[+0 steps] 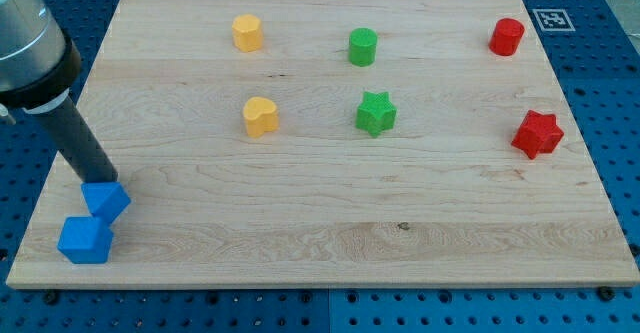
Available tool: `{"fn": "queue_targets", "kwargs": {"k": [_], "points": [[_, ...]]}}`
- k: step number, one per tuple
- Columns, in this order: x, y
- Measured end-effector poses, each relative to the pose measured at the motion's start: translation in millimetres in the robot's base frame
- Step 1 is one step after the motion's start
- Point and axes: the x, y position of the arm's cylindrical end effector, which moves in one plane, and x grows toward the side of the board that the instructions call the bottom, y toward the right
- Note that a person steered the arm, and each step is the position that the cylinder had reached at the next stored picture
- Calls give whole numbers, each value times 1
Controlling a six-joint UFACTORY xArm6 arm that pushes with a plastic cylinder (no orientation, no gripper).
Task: Move your arm to the bottom right side of the heart
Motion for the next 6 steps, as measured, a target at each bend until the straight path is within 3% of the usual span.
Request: {"fn": "queue_targets", "kwargs": {"k": [2,3,5,6], "points": [[-7,12],[-28,63],[-36,101],[-36,160]]}}
